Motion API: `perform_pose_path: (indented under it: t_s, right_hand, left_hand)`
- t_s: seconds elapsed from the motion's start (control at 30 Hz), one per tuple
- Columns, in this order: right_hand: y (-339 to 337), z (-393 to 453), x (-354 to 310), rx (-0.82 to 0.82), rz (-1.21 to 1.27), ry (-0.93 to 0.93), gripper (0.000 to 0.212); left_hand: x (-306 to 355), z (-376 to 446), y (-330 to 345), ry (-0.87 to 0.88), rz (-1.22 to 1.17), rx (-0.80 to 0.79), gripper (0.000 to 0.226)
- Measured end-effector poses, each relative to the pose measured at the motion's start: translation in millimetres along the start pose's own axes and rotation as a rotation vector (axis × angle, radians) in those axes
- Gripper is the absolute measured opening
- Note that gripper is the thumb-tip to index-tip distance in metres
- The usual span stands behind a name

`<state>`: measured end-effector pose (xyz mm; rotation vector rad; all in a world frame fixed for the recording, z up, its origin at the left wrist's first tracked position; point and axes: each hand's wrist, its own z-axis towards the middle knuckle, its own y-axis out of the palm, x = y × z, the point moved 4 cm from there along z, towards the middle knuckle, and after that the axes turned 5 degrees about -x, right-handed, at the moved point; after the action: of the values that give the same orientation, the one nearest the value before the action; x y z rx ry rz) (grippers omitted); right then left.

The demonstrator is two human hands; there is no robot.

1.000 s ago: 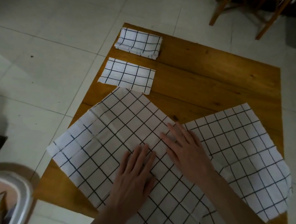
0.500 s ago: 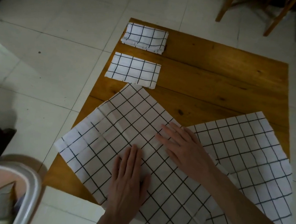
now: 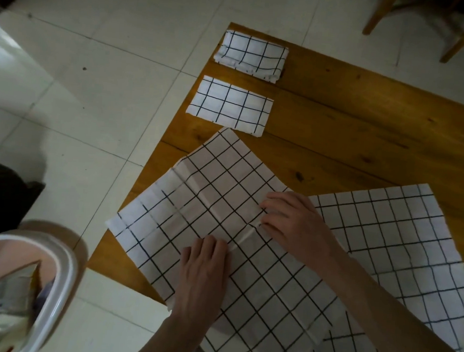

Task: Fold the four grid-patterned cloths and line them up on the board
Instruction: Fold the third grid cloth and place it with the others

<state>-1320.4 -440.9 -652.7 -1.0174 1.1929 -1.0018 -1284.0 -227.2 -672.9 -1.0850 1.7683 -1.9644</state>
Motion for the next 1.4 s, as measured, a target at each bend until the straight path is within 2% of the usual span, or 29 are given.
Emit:
perform_pose_path:
  t_s: [0.07,0.2,0.23,0.37,0.53,0.67,0.73,0.8,0.97,1.07,1.17,1.4]
  right_hand:
    - [-8,2,-1,0.013,0.028,0.019,0.008]
    - [-24,8,-7,-0.062,0.102,0.002,0.035]
    - [-27,10,-9,-0.078,0.105,-0.027,0.035]
    - [-46,19,-10,-0.028,0.092,-0.086,0.011]
    - [-93,21,-2,0.083,0.055,-0.087,0.013]
    - [-142,15,-2,0.142,-0.062,-0.093,0.015]
    - [-163,10,2,0.169,-0.121,-0.080,0.013]
    - [-184,4,6,0.192,-0.167,-0.050,0.017]
    - [-225,-31,14,0.247,-0.323,0.042,0.024]
    - [-231,-61,7,0.264,-0.363,0.124,0.030]
    - [-218,-91,-4,0.291,-0.321,0.182,0.027]
    - [-137,-151,-8,0.195,-0.285,0.274,0.018]
  left_hand:
    - [1,3,-11,0.018,0.008,0.021,0.007]
    - [8,11,-40,0.071,0.040,0.041,0.005]
    - [10,15,-48,0.092,0.048,0.038,0.007]
    - [20,36,-82,0.183,0.042,0.050,0.014]
    - [29,64,-131,0.337,-0.024,0.068,0.020]
    - [31,82,-168,0.520,-0.058,0.057,0.044]
    - [31,92,-185,0.592,-0.064,0.094,0.048]
    - [33,102,-201,0.638,-0.085,0.138,0.045]
    - [39,113,-228,0.758,-0.128,0.295,0.014]
    - [38,109,-225,0.793,-0.156,0.361,0.013]
    - [33,97,-205,0.817,-0.148,0.350,0.014]
    - [4,68,-122,0.794,-0.141,0.109,0.025]
